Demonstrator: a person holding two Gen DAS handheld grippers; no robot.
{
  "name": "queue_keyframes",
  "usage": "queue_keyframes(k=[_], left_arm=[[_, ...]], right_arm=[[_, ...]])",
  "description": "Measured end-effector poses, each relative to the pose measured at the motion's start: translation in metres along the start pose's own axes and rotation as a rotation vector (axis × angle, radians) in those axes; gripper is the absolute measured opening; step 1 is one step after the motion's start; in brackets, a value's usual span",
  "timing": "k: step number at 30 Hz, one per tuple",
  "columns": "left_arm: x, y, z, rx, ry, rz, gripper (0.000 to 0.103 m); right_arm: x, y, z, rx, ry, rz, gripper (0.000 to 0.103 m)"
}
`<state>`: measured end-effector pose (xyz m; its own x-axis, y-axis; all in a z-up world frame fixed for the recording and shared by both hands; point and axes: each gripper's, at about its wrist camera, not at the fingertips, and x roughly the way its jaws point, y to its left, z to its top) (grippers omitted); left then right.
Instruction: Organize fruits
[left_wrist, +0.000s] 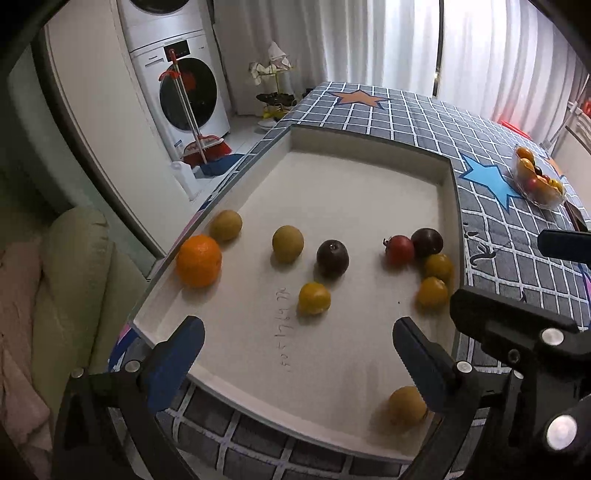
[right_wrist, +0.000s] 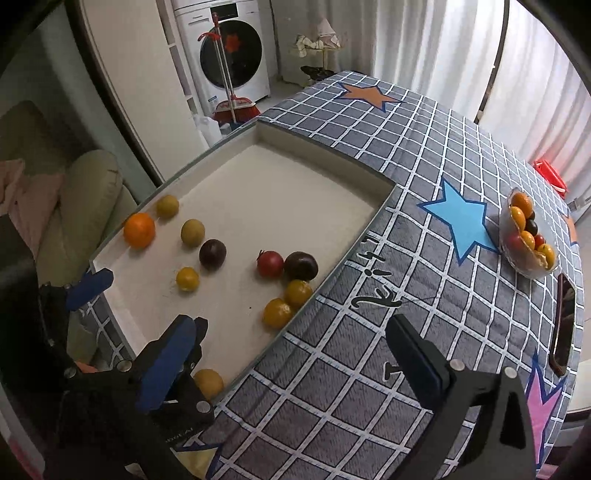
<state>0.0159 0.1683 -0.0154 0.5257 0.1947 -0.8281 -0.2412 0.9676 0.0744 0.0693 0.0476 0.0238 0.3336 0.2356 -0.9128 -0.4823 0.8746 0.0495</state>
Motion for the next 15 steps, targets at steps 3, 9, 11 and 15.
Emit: queue_keyframes(k=[3,9,11,15], left_arm=[[-0.002,0.003,-0.002,-0.010,0.000,0.001,0.103],[-0.008,0.003,-0.006,-0.006,-0.008,0.004,0.103],[-0.010,0.004,-0.008,-0.004,-0.010,0.002,0.103],[-0.013,0.004,-0.009,-0.003,-0.014,0.002,0.103]], right_arm=[[-0.001,0.000,-0.002,0.002,-0.002,-0.005,0.103],[-0.005,0.000,-0.005,0.009,-0.006,-0.018,0.103],[-0.006,0.000,-0.006,0.011,-0.005,-0.022,0.103],[-0.008,0.002,-0.008,0.009,-0.005,-0.029,0.103]])
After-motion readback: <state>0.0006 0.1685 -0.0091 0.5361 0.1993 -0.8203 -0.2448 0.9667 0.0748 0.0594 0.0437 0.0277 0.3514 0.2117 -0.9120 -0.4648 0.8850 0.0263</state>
